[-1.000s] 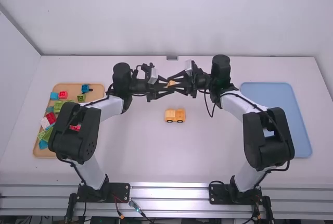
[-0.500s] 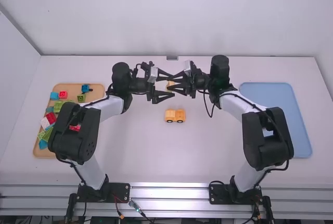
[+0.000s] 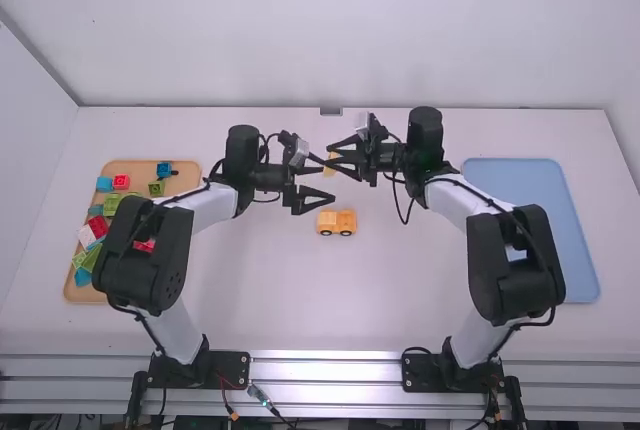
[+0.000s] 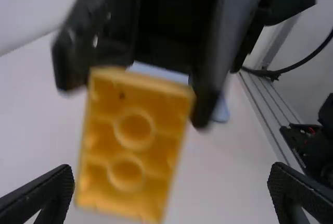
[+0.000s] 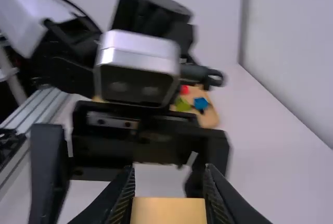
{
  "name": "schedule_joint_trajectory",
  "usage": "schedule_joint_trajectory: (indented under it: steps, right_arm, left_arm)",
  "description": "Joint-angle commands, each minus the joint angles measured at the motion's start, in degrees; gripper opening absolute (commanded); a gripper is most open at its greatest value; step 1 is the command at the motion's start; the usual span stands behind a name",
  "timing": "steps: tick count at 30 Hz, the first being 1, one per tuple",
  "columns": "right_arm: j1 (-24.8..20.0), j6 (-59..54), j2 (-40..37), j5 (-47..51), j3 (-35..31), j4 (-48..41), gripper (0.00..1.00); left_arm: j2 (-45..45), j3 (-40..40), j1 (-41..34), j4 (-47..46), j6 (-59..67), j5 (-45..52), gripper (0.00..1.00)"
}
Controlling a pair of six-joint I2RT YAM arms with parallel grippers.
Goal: Assemble lego blocks to make yellow taxi
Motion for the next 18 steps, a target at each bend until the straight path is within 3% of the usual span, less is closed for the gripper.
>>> schedule_joint_trajectory:
  steps: [1,8,10,12,14,18]
  right_arm:
    - [-1.22,-0.15,0.31,8.57,-0.28,-2.86,0.25]
    - [-1.86,-5.25,-1.68,21.03,0.48,-18.25,0.22]
    - [-1.57,-10.1,-2.01,27.15,3.85,-29.9,0.22]
    - [-1.18,-12.35,-2.01,29.79,5.68,-35.12,0.2]
    - [0.24,-17.88,-2.01,37.29,10.45,-48.65,0.19]
    - [2.51,-24.09,-1.99,48.17,15.04,-63.45,0.19]
  left_arm:
    - [-1.14,0.85,0.17,-3.3,7.28,-7.76,0.99]
    - [-1.14,0.85,0.44,-5.95,7.96,-13.9,0.99]
    - [-1.14,0.85,0.46,-5.6,8.66,-14.23,0.99]
    - [-1.14,0.85,0.66,-5.73,8.96,-15.74,0.99]
    - [-1.14,0.85,1.16,-7.19,8.98,-22.23,0.99]
    - [-1.14,0.85,1.97,-9.9,10.08,-28.81,0.99]
